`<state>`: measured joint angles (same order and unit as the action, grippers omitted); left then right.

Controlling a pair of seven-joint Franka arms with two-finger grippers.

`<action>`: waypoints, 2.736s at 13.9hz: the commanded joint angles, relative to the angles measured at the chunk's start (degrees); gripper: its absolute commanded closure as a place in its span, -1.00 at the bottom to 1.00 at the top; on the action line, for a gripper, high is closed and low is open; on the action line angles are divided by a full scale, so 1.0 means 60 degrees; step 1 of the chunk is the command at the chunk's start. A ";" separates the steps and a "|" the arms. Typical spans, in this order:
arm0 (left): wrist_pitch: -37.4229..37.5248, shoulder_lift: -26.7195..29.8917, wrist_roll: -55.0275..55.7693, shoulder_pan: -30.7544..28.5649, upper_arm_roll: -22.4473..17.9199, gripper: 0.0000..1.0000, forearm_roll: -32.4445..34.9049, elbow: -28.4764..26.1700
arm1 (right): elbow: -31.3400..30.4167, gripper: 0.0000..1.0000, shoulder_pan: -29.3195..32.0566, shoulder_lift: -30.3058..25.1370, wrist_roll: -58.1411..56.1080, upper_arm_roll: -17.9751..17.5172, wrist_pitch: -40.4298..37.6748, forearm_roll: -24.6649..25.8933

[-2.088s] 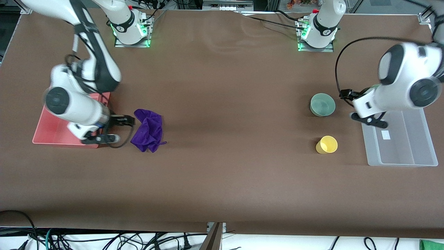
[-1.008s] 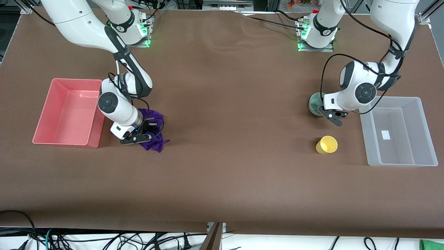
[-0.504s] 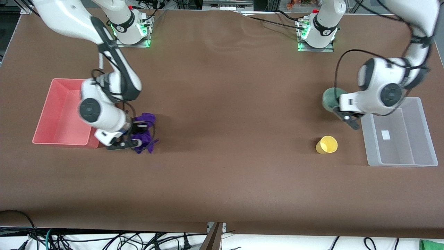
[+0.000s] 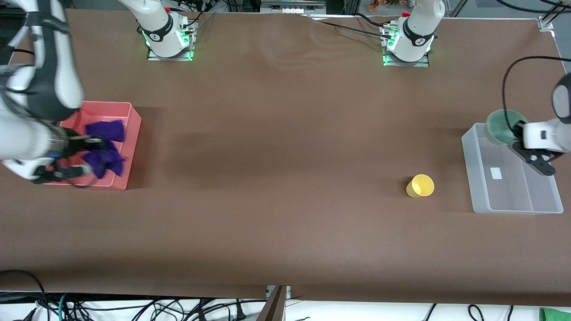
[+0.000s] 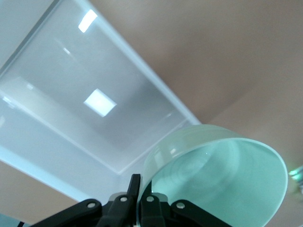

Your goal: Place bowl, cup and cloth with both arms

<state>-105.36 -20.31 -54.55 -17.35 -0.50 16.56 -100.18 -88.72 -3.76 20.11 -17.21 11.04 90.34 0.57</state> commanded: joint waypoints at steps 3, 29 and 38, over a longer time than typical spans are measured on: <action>-0.2066 -0.2296 -0.0694 -0.0946 0.0127 1.00 0.0156 0.0745 | -0.1190 1.00 0.0274 0.0178 -0.0853 0.1220 0.0628 -0.0037; -0.2743 -0.3207 0.7346 0.0138 0.2002 1.00 -0.5045 0.0950 | 0.0373 -1.00 0.0290 -0.1345 0.2024 -0.1473 -0.0511 -0.0081; 0.0646 -0.2212 0.7044 0.0065 0.1973 1.00 -0.2342 0.2876 | 0.1164 -1.00 0.0289 -0.1505 0.2180 -0.1504 0.0192 0.0081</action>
<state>-110.20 -35.94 -10.63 -16.70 11.54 -3.20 -88.66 -81.95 -2.49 12.41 -4.71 2.50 91.49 0.49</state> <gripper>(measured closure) 0.965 0.000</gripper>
